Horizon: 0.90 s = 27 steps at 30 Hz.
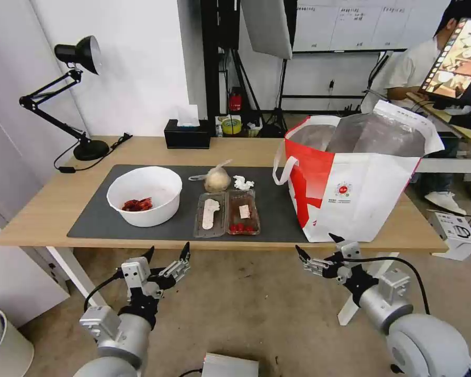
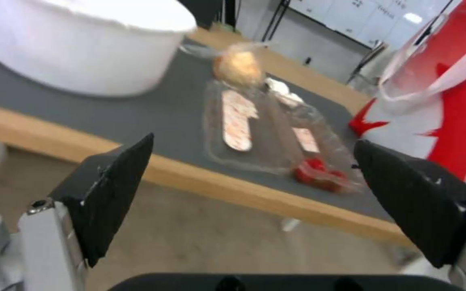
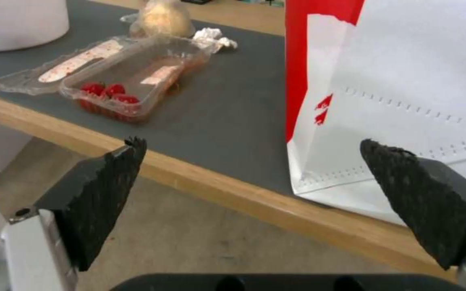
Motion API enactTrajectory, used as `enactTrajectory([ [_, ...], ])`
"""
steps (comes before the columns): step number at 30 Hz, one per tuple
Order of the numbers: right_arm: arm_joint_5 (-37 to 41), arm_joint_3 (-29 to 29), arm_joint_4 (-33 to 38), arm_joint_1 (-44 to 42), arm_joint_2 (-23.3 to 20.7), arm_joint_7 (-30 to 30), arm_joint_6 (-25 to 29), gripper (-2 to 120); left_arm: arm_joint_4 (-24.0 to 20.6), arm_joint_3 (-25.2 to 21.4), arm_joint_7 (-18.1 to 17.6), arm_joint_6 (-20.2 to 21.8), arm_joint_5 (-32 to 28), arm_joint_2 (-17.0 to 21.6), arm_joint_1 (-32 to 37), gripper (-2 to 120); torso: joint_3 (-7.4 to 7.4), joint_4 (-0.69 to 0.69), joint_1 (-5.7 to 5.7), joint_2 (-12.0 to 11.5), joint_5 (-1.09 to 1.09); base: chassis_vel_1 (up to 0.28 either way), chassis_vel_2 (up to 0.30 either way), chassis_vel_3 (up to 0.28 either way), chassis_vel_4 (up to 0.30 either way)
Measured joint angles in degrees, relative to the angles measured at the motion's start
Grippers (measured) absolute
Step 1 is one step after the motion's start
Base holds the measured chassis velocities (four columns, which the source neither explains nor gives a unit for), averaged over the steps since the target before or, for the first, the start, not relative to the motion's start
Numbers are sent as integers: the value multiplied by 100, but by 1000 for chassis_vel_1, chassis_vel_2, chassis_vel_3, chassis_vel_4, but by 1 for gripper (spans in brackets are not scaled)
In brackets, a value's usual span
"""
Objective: Pick up the trash from the table and place it into the takeout bag.
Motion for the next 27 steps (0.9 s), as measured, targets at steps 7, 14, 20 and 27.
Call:
enactTrajectory([
  [7,0,-3,4,0,-21,11,0,100,-138,165,-419,392,-1486,-28,-218,100,0,0,0,0,0,0,0,0,0],
  [14,6,-89,-30,102,-64,24,-3,100,-113,391,-661,425,-1843,-84,-409,100,0,-1,0,0,0,0,0,0,0],
  [20,15,-368,-170,389,-107,36,-21,100,-57,450,-788,440,-1941,-149,-508,100,0,-2,0,0,0,0,0,0,0],
  [27,58,-678,-334,695,-120,51,-34,100,219,731,-1197,438,-2047,-306,-812,100,0,-1,2,0,0,0,0,0,0],
])
